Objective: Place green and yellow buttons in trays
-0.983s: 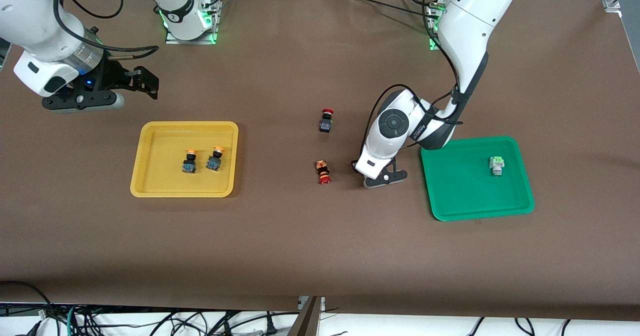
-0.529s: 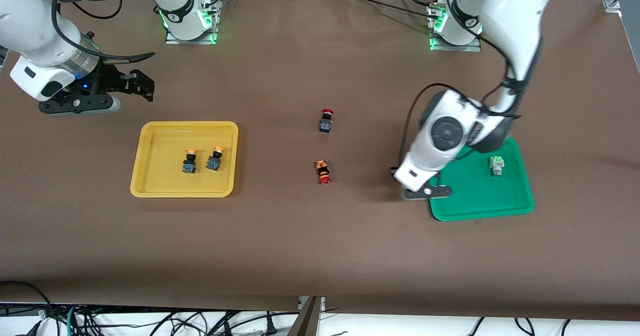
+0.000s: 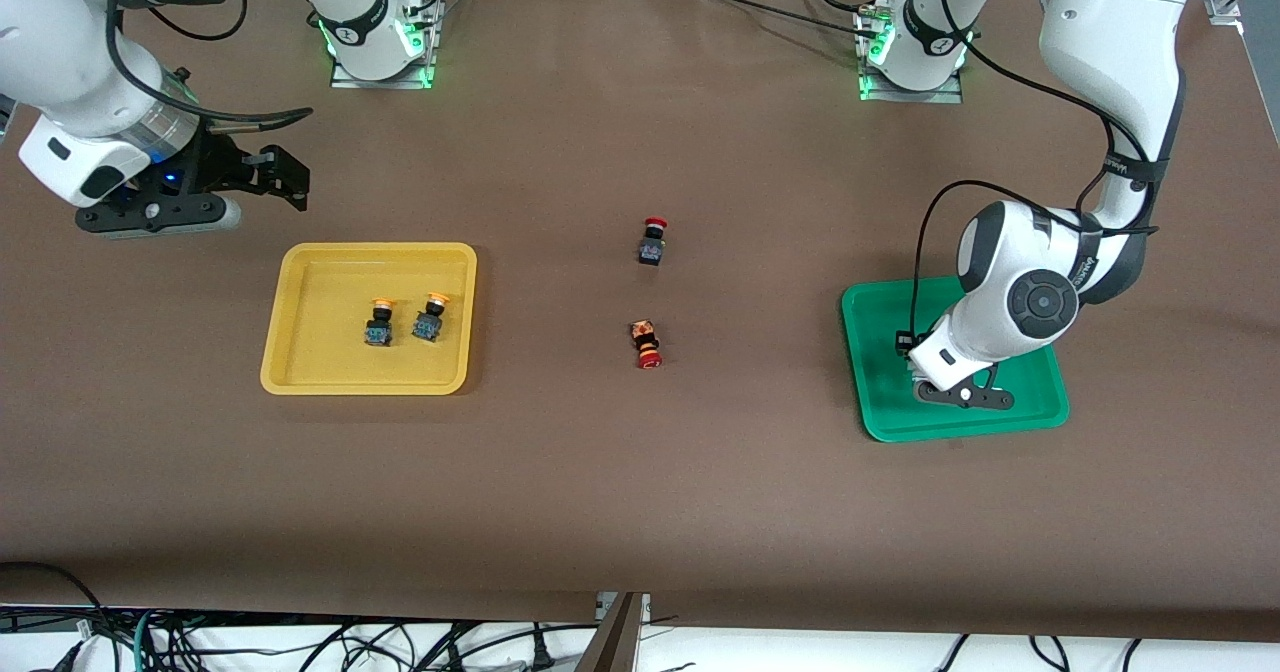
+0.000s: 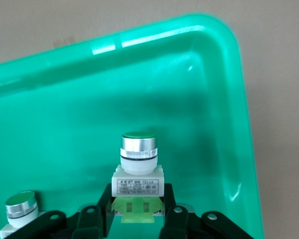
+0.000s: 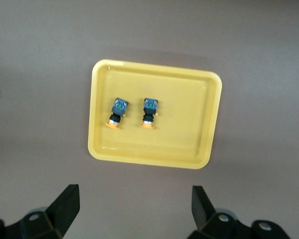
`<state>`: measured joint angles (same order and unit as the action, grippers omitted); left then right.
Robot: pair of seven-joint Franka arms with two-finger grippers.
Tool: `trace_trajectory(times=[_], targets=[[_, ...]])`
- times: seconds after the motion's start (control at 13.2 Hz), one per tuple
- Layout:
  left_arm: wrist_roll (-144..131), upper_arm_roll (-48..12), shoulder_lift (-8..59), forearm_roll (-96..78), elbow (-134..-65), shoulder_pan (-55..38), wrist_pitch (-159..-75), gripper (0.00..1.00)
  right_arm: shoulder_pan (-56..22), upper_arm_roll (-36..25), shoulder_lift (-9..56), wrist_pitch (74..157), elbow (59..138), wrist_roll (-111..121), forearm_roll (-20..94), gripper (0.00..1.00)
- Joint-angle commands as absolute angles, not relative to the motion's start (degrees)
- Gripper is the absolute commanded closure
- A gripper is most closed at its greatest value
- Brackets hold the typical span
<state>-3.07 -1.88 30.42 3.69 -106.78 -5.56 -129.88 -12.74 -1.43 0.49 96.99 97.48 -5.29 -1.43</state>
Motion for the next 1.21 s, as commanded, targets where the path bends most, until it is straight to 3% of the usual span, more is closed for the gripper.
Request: trace_trajectory(times=[0.0,0.08,0.15,0.23,0.3,0.53,0.83,1.13], targets=[[-1.14,-1.76,28.13,2.55,-113.45,-5.54,-134.19,0.81,-11.52,-0.70,3.60,96.07,90.29,-5.01,-2.20,0.01],[-1.14,-1.67,27.69,2.55,-115.21,-5.54,-136.30,0.69,-11.43,-0.79,4.21,96.06,89.74,-5.01,-2.20,0.01],[-1.23,-1.58,27.77,2.55,-115.57,-5.45,-137.10,0.45,-11.43,-0.79,4.57,96.24,89.65,-4.84,-2.20,0.01],[-1.58,-1.50,27.69,2.55,-115.23,-5.45,-137.11,0.11,-11.43,-0.79,4.74,96.24,89.56,-5.01,-2.20,0.01],[-2.10,-1.49,26.90,2.37,-114.70,-5.45,-136.59,0.00,-11.43,-0.79,5.27,96.24,89.56,-5.01,-1.85,0.01],[-3.51,-1.49,23.57,-0.35,-110.24,-5.54,-132.92,0.00,-12.13,-0.70,5.27,95.89,89.56,-5.01,-2.02,0.01],[-3.69,-1.41,17.15,-0.26,-100.31,-5.80,-119.65,0.00,-11.51,-0.79,5.27,95.28,89.65,-4.83,-1.49,0.01],[-6.93,-0.36,10.12,-0.44,-96.87,-5.89,-106.47,0.00,-11.51,-0.79,5.27,95.10,89.74,-4.83,-1.41,0.01]])
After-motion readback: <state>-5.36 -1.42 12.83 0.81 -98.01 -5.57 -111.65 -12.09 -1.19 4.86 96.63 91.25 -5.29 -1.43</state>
